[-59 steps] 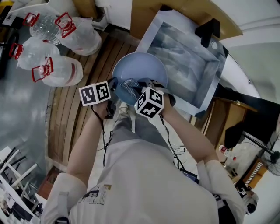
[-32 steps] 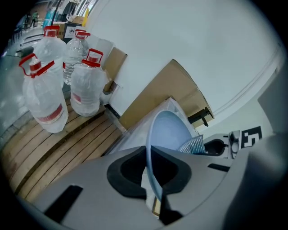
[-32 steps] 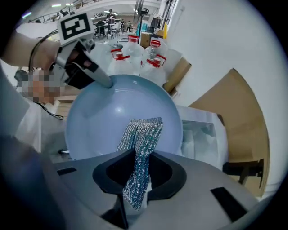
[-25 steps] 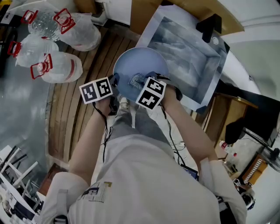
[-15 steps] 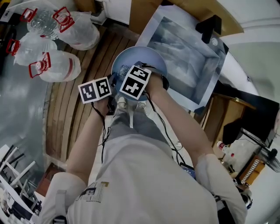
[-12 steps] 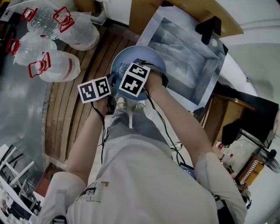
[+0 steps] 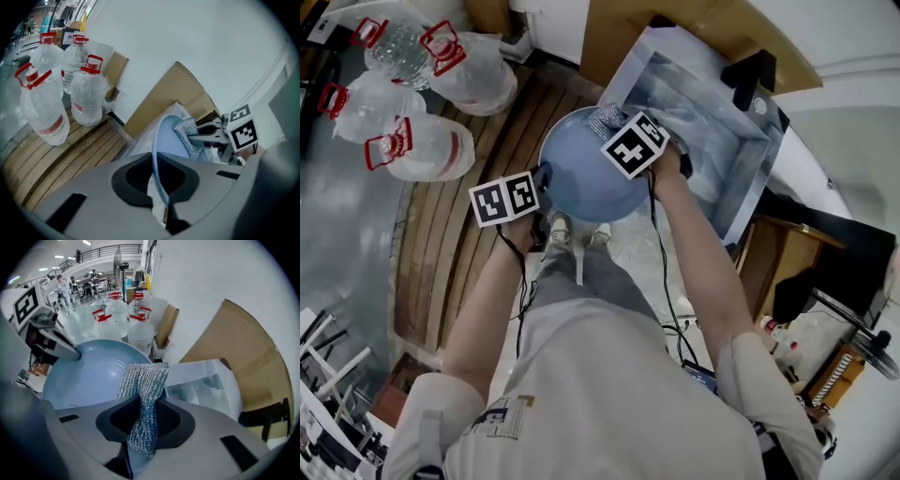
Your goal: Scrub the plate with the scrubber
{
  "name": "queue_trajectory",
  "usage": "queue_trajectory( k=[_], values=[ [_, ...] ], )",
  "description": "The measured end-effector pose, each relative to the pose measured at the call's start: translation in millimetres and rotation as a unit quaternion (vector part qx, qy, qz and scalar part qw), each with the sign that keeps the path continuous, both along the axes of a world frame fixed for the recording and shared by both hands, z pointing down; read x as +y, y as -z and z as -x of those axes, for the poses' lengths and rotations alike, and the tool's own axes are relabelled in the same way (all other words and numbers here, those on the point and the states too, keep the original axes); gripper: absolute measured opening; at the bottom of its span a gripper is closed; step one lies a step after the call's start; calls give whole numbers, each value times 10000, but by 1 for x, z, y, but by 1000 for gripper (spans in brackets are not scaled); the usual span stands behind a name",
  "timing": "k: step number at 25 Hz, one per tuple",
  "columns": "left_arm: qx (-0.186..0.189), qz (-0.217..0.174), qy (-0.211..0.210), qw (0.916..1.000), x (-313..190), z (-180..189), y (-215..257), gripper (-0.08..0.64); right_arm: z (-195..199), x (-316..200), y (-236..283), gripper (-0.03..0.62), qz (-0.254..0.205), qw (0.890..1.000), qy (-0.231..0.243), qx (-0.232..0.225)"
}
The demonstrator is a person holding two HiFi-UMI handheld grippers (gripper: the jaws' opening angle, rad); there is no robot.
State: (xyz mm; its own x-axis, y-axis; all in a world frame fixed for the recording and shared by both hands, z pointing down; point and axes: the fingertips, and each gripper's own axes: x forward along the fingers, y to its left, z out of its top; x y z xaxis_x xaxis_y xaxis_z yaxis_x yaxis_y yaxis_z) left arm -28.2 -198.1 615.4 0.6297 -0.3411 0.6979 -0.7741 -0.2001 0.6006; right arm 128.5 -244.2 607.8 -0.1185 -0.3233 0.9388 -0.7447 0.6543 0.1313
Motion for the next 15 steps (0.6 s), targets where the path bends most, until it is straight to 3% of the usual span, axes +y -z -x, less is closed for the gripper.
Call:
queue_trajectory(
  k=[6, 11, 15],
  values=[
    [-21, -30, 75, 10000, -5, -2, -1, 28, -25, 41, 2, 109, 289, 9989, 133, 346],
    [-27, -17, 212, 9998, -6, -1, 2, 28, 1, 91, 6, 106, 664, 9973, 302, -76],
    [-38, -88, 235, 9997, -8, -2, 3, 29, 43, 109, 6, 106, 542, 9951, 579, -593]
  ],
)
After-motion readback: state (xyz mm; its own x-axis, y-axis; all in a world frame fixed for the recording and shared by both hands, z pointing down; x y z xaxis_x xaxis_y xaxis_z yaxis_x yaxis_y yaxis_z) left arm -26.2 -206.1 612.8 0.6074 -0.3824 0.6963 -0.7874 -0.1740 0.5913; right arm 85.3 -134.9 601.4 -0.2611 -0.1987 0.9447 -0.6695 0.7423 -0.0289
